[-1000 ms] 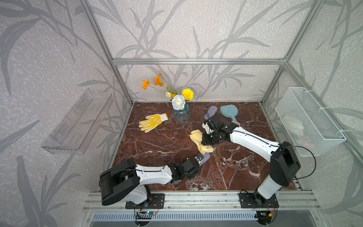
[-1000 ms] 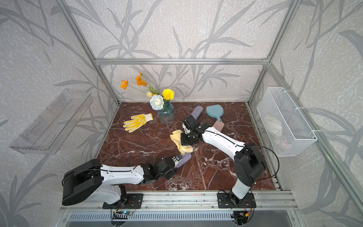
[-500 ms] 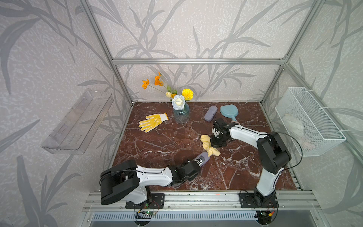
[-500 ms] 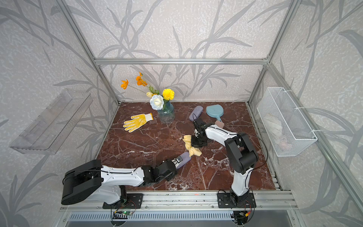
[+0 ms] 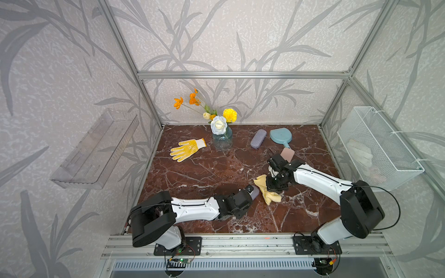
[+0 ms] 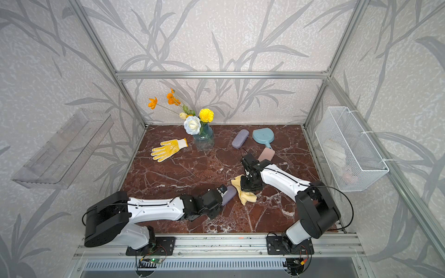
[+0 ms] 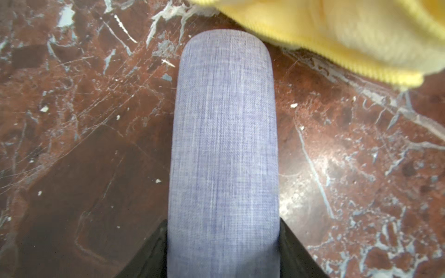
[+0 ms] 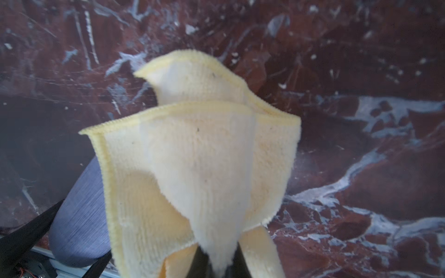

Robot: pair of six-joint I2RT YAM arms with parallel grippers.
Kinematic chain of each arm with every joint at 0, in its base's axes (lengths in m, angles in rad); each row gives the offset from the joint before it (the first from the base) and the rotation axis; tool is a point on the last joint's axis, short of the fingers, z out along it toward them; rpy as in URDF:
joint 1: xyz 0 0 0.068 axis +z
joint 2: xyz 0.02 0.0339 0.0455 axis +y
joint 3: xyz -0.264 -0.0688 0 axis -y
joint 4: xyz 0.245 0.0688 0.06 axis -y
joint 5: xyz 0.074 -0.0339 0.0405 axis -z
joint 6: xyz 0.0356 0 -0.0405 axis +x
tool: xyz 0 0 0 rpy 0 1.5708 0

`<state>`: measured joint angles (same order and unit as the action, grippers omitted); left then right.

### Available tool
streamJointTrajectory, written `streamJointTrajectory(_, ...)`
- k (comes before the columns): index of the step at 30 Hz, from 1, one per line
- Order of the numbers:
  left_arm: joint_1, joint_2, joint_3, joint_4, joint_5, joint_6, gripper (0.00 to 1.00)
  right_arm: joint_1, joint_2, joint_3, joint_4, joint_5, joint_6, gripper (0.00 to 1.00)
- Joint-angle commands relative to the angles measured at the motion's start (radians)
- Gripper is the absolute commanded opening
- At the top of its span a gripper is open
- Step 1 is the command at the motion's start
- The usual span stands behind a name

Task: Wipe the eyeglass case
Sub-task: Adjust the eyeglass case at the center of the board.

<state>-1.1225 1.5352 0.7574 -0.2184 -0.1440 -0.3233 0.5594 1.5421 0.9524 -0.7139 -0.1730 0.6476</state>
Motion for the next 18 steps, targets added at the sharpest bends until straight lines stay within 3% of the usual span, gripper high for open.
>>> streamJointTrajectory(1,0.006,0.048,0.066,-0.154,0.094,-0.048,0.61,0.007,0.030,0.003,0.074,-0.002,0.087,0.00)
streamJointTrajectory(3,0.007,0.059,0.089,-0.175,0.133,-0.054,0.69,0.007,0.066,0.016,0.085,-0.015,0.090,0.00)
streamJointTrajectory(9,0.007,0.096,0.136,-0.151,0.257,-0.098,0.75,0.037,0.136,0.101,0.110,-0.019,0.091,0.00)
streamJointTrajectory(18,0.048,0.028,0.178,-0.203,0.270,-0.108,0.78,0.099,0.307,0.312,0.092,-0.064,0.048,0.00)
